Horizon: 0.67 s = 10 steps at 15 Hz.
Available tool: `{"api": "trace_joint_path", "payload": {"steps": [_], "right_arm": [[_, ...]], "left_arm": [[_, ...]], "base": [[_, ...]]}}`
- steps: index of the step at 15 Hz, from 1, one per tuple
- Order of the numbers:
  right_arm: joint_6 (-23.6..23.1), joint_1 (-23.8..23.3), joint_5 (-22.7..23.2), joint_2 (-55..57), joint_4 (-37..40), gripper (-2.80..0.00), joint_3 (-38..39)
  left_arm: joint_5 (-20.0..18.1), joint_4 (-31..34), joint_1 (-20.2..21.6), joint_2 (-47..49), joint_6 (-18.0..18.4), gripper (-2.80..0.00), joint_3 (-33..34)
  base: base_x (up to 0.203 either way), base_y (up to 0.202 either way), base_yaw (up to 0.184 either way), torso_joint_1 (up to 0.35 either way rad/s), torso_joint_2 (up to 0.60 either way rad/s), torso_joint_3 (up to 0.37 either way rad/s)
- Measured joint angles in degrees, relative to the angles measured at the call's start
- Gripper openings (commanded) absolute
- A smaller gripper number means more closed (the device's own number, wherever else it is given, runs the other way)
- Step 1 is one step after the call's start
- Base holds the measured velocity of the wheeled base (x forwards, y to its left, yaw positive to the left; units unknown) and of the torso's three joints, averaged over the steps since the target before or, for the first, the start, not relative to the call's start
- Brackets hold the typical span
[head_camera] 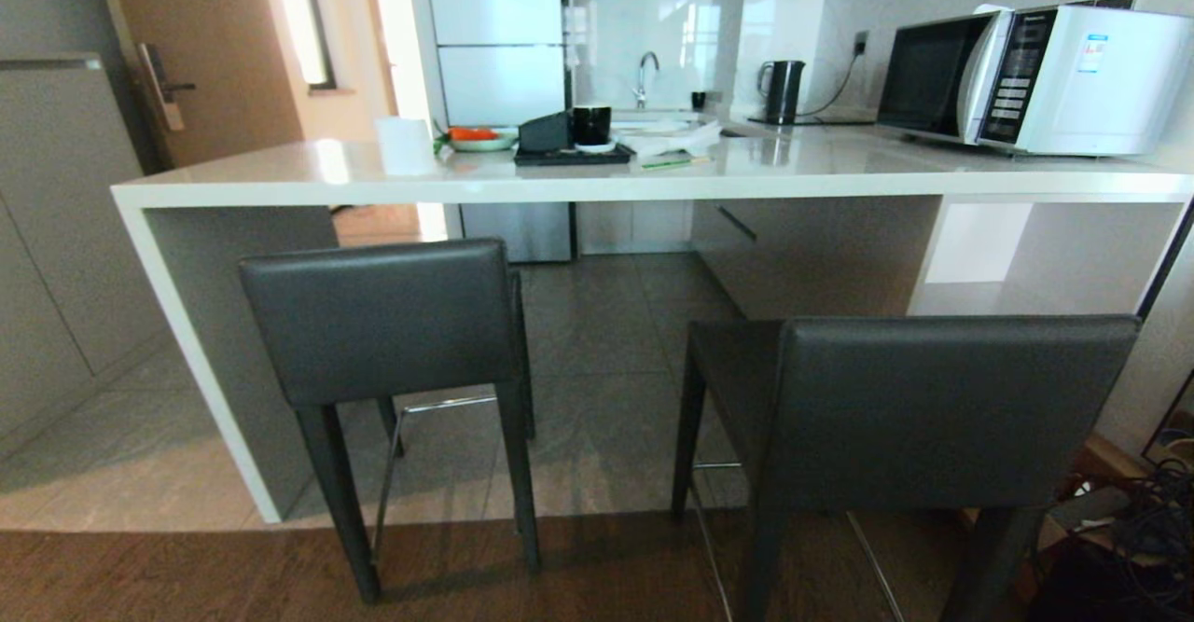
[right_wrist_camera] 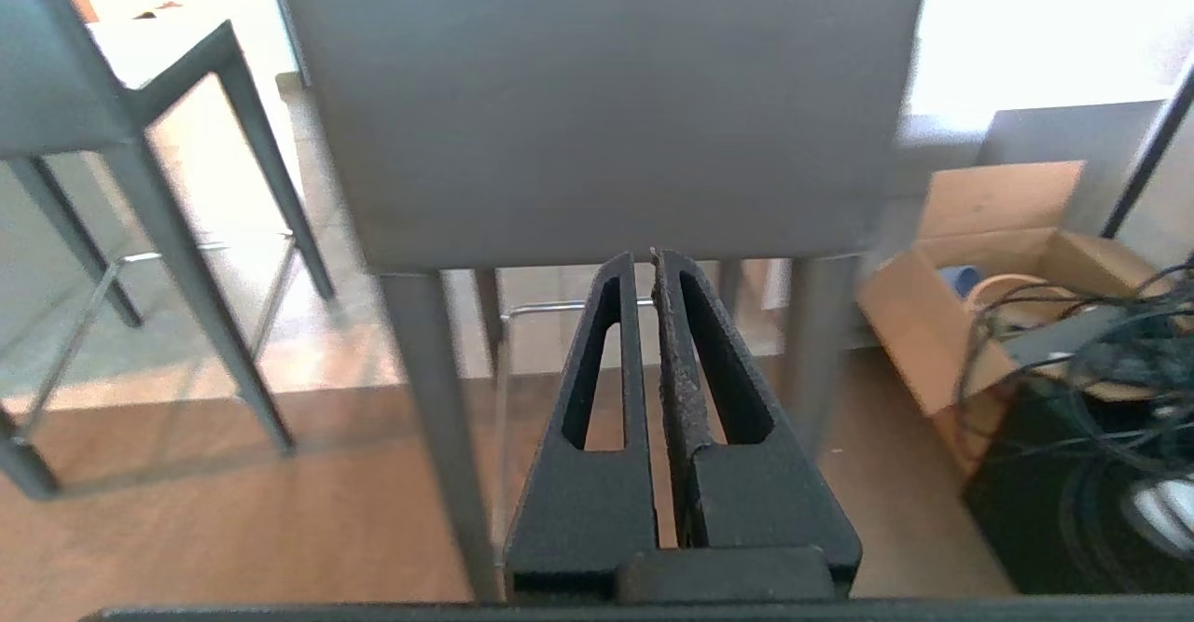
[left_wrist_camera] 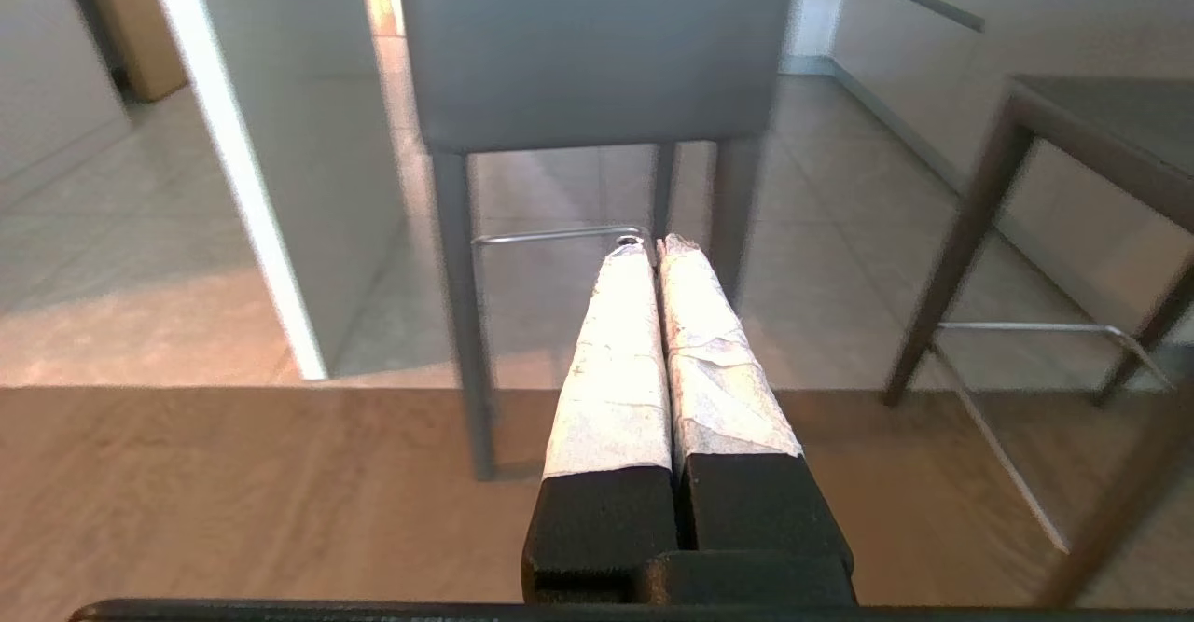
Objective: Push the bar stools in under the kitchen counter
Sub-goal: Pull the gray chair out from under the dining table
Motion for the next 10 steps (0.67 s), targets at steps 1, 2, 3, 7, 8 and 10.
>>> {"api": "trace_joint_path", "payload": {"steps": [1, 2, 3, 7, 8, 10], "right_arm": [[0.02, 0.00, 0.02, 0.00, -0.02, -2.80, 0.00], [0.01, 0.00, 0.01, 0.00, -0.02, -2.80, 0.00], [0.00, 0.00, 0.00, 0.00, -0.02, -2.80, 0.00], [0.03, 0.00, 0.00, 0.00, 0.00, -2.80, 0.00], [0.00, 0.00, 0.00, 0.00, -0.02, -2.80, 0.00], [0.02, 0.00, 0.00, 0.00, -0.02, -2.80, 0.00]], "left_arm": [[0.00, 0.02, 0.00, 0.00, 0.00, -2.80, 0.00], [0.00, 0.02, 0.00, 0.00, 0.00, -2.80, 0.00], [0.00, 0.02, 0.00, 0.00, -0.01, -2.80, 0.00], [0.00, 0.00, 0.02, 0.00, 0.00, -2.80, 0.00], [0.00, 0.00, 0.02, 0.00, 0.00, -2.80, 0.00], [0.00, 0.00, 0.00, 0.00, 0.00, -2.80, 0.00]], "base": [[0.000, 0.202, -0.003, -0.001, 0.00, 0.001], [0.000, 0.193, -0.001, 0.004, 0.00, 0.002], [0.000, 0.196, -0.001, -0.001, 0.00, -0.001], [0.000, 0.197, -0.002, 0.003, 0.00, 0.002], [0.000, 0.197, -0.002, 0.000, 0.00, 0.002], [0.000, 0.199, 0.000, 0.004, 0.01, 0.003]]}}
